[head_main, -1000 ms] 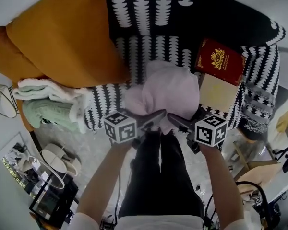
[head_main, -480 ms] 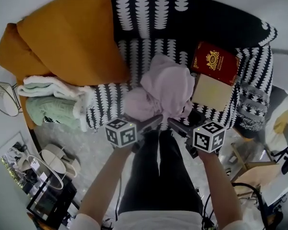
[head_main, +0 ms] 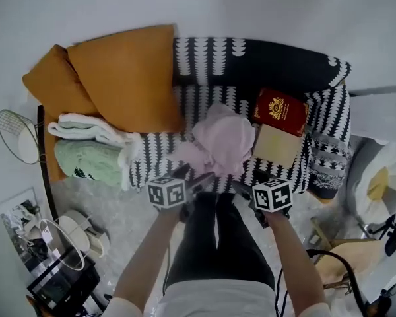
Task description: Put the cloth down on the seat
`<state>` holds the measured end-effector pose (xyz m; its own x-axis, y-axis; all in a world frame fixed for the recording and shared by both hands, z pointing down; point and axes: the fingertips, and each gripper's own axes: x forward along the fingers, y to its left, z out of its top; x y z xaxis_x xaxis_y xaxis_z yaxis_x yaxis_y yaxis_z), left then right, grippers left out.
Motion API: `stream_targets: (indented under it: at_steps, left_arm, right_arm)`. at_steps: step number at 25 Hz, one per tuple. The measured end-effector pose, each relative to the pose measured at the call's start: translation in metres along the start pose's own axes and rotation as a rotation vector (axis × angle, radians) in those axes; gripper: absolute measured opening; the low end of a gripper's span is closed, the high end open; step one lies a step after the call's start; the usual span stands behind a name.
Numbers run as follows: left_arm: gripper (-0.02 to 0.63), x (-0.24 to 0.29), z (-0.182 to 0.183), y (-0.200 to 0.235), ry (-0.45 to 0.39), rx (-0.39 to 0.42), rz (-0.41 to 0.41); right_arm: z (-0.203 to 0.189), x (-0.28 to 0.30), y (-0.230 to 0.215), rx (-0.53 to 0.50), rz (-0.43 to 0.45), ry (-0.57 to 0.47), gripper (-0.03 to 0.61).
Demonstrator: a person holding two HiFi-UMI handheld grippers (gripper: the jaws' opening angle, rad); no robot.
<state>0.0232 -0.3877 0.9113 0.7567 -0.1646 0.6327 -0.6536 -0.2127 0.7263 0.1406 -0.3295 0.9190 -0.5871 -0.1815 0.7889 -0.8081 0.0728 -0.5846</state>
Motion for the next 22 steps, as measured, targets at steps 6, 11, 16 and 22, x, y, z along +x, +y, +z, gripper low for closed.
stream_targets:
  at_steps: [6,11,16,22]
  left_arm:
    - [0.489,-0.04,-0.001,-0.049,-0.019,0.05,0.003]
    - [0.486,-0.079,-0.005,-0.099,-0.048,0.092,-0.01]
    - [0.432,-0.123,-0.012,-0.163,-0.098,0.154,-0.044]
    - [0.431,-0.16,-0.011,-0.216,-0.17,0.232,-0.054]
  right_arm:
    - [0.008,-0.06,0.024,-0.04,0.017,-0.036,0.36]
    - [0.016,-0.118,0.058,-0.092,0.039,-0.121,0.338]
    - [0.014,-0.184,0.089,-0.108,0.073,-0.223,0.299]
    - [0.007,-0.247,0.113,-0.123,0.101,-0.316,0.284]
